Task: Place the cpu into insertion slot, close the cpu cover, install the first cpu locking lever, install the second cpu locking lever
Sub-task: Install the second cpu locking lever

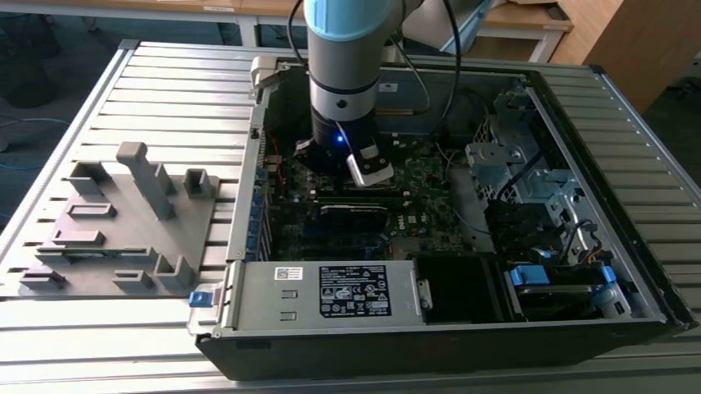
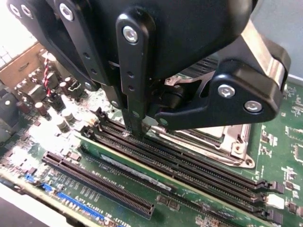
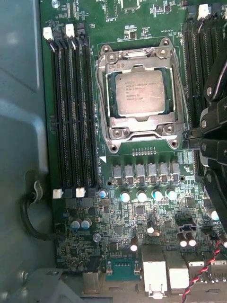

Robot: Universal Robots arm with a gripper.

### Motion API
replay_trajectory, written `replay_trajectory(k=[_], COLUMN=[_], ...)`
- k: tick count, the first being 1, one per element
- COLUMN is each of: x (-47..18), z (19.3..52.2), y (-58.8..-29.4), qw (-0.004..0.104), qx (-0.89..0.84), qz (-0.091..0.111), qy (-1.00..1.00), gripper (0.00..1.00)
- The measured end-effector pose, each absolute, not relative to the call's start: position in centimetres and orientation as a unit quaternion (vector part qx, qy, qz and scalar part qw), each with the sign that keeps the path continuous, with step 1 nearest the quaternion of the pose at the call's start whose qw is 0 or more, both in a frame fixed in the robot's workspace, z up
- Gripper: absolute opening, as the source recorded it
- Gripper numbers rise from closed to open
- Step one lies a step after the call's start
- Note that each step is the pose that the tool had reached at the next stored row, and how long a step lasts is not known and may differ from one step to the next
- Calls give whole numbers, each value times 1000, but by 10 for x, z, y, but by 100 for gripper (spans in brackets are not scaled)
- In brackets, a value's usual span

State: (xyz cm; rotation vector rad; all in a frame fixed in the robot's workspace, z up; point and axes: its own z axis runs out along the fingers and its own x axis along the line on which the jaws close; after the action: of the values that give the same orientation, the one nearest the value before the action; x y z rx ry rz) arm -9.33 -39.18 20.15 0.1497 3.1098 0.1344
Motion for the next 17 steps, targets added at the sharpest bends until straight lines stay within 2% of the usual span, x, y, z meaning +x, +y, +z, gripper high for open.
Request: replay_trajectory(k=[17], x=[-94], z=[200], y=[-402], qw=[11], qx=[48], qz=[77], qy=[996], gripper=[10])
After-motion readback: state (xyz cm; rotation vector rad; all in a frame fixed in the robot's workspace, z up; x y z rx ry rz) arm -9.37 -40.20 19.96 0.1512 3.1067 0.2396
